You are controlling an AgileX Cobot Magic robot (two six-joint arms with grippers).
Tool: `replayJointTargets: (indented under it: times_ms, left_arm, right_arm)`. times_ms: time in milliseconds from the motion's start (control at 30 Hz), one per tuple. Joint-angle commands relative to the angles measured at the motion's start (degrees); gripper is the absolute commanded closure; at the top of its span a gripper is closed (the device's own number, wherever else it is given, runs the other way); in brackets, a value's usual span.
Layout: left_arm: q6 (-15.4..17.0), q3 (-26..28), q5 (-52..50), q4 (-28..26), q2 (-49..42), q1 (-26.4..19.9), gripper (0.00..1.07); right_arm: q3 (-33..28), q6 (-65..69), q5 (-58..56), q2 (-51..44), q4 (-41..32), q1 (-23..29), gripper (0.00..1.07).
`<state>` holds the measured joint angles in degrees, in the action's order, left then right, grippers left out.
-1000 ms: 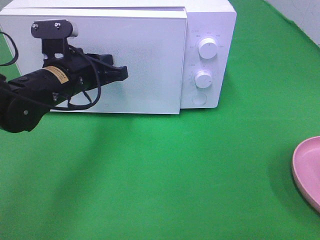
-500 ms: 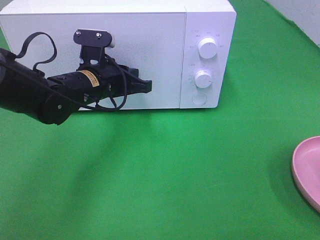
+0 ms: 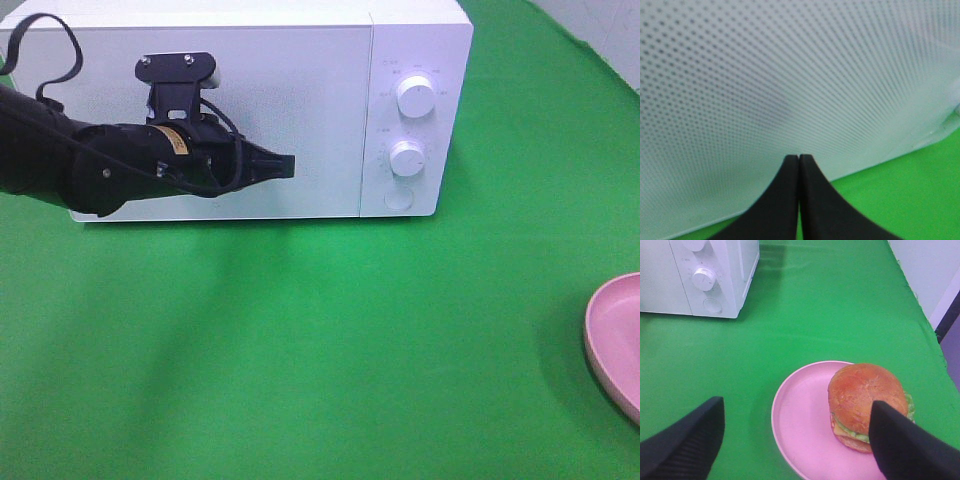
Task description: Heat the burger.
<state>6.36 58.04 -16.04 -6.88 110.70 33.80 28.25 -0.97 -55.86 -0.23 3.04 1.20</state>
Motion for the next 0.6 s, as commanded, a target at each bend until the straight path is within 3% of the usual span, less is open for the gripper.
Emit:
replayJointTargets:
  times_ms: [33, 67, 100, 167, 200, 233, 467, 600]
  left_arm:
    - [-0.1, 0.5, 6.8, -0.5, -2.3, 1.8, 1.02]
    - [-0.1, 0.5, 9.5, -0.5, -3.0, 2.3, 0.88]
    - [-0.1, 0.5, 9.5, -0.5, -3.0, 2.3, 0.88]
    - [-0.1, 0.5, 18.4, -0.5, -5.5, 4.0, 0.28]
    - [-0.1, 0.5, 18.4, -0.5, -5.5, 4.0, 0.28]
    - [-0.1, 0.5, 22.3, -0.6, -6.2, 4.3, 0.04]
    - [0.6, 0.5, 38.5, -2.0, -9.6, 4.3, 0.08]
    - [0.4, 0.5, 53.8, -3.0, -12.7, 4.3, 0.08]
  right_arm:
    - [-0.1, 0.4, 1.1, -1.5, -0.1, -0.4, 0.31]
    - [-0.1, 0.4, 1.1, -1.5, -0.1, -0.4, 0.31]
    - [-0.1, 0.4, 1.1, -1.5, -0.1, -0.4, 0.31]
    - [-0.1, 0.4, 1.1, -1.5, -0.1, -0.4, 0.31]
    - [-0.1, 0.4, 1.1, -1.5, -0.1, -0.4, 0.31]
    - [-0.1, 0.4, 1.1, -1.5, -0.1, -0.4, 0.31]
    - [-0.1, 0.4, 1.1, -1.5, -0.1, -0.4, 0.31]
    - [-0.1, 0.4, 1.1, -1.5, -0.1, -0.4, 0.31]
